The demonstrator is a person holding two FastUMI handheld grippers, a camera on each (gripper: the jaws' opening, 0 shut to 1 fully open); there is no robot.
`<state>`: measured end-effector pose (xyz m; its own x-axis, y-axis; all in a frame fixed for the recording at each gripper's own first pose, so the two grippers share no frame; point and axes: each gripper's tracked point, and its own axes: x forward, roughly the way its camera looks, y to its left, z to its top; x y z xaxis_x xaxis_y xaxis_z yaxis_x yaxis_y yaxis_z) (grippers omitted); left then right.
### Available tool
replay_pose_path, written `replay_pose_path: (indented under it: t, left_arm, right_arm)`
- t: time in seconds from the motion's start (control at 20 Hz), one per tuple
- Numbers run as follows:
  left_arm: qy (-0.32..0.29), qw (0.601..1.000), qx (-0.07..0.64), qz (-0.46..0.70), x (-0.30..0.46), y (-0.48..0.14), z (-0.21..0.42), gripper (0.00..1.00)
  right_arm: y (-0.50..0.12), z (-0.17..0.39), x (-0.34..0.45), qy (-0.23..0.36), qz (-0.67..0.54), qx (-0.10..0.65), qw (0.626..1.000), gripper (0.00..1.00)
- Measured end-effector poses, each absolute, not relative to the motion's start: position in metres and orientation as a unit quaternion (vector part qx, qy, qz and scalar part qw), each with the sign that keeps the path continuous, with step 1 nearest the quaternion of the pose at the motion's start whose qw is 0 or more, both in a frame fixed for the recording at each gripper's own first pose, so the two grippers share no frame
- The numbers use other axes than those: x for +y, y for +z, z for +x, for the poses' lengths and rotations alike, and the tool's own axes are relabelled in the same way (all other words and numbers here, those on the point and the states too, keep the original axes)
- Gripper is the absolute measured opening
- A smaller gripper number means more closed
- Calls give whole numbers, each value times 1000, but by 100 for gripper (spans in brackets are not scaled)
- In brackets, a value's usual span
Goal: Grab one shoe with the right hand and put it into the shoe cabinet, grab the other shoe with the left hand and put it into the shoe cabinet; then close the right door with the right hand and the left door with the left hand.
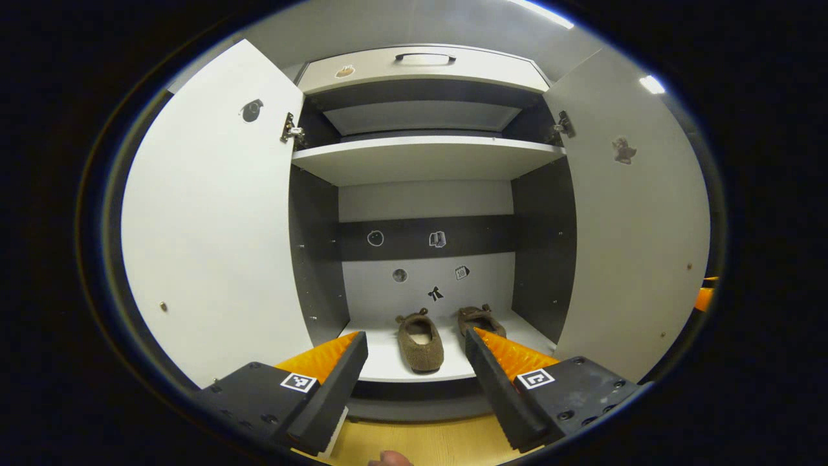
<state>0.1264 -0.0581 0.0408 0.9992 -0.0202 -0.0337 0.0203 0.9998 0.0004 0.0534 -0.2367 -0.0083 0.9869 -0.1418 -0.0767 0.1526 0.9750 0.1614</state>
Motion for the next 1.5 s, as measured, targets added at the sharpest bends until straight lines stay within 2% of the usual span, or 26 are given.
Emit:
replay_pose_path:
  t: [0.15, 0.4, 1.05, 1.5]
  left_arm:
    - [-13, 1000, 19, -10, -50, 37, 96, 97]
    - [-8, 1000, 18, 21, -27, 30, 57, 96]
    - [-21, 999, 31, 27, 5, 5, 17, 96]
    - [-21, 999, 44, 11, 26, -6, 7, 97]
  right_arm:
    - [-3, 57, -232, -70, 81, 24, 994, 100]
    - [-1, 59, -226, -73, 83, 18, 994, 98]
    - [0, 55, -210, -111, 78, 2, 991, 98]
    - [1, 55, -144, -60, 80, 2, 995, 98]
